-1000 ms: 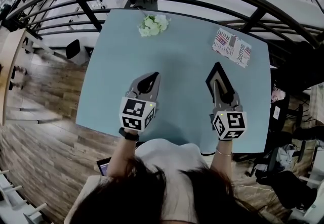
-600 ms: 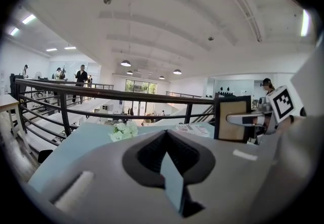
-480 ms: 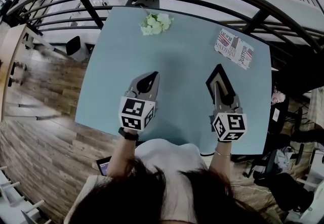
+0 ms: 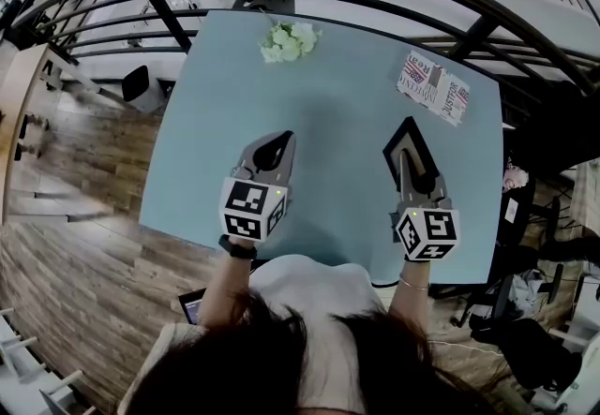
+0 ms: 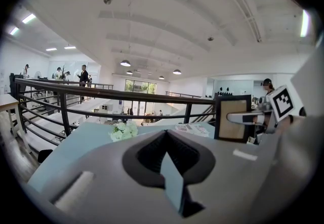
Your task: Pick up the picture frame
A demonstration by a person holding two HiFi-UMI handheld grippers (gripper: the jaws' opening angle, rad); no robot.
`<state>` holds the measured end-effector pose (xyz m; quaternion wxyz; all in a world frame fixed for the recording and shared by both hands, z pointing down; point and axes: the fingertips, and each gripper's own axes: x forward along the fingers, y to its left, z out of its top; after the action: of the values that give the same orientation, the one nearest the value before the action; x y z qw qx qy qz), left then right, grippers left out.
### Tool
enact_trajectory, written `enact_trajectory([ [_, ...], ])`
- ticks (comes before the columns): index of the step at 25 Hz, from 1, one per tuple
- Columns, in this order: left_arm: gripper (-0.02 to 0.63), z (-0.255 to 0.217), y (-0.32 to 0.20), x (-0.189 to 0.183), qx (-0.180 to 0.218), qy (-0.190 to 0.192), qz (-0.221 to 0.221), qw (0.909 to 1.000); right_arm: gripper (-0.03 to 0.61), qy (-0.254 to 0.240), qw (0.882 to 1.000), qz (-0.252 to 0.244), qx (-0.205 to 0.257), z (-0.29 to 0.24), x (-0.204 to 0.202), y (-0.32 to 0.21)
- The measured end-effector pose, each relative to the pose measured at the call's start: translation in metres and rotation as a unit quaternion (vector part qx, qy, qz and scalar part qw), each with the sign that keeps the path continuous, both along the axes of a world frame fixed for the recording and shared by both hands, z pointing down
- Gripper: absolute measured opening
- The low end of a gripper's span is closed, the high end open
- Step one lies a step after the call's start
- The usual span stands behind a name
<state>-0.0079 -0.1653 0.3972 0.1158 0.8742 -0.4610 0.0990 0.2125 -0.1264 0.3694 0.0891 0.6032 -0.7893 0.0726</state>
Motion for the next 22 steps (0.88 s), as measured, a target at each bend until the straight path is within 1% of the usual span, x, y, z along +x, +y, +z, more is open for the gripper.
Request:
enact_trajectory([
  [12,0.057,0.0029,0.0011,-0.0067,-0.005,0.003,-0.008,1.0000,0.011,-0.006,1.000,0.000,-0.007,0.0040,-0.0014,0.0000],
  [22,0.057,0.0051,0.0022,-0.0045,-0.005,0.003,0.000,1.0000,0.011,-0.007,1.000,0.004,-0.010,0.0054,-0.0006,0.0017],
])
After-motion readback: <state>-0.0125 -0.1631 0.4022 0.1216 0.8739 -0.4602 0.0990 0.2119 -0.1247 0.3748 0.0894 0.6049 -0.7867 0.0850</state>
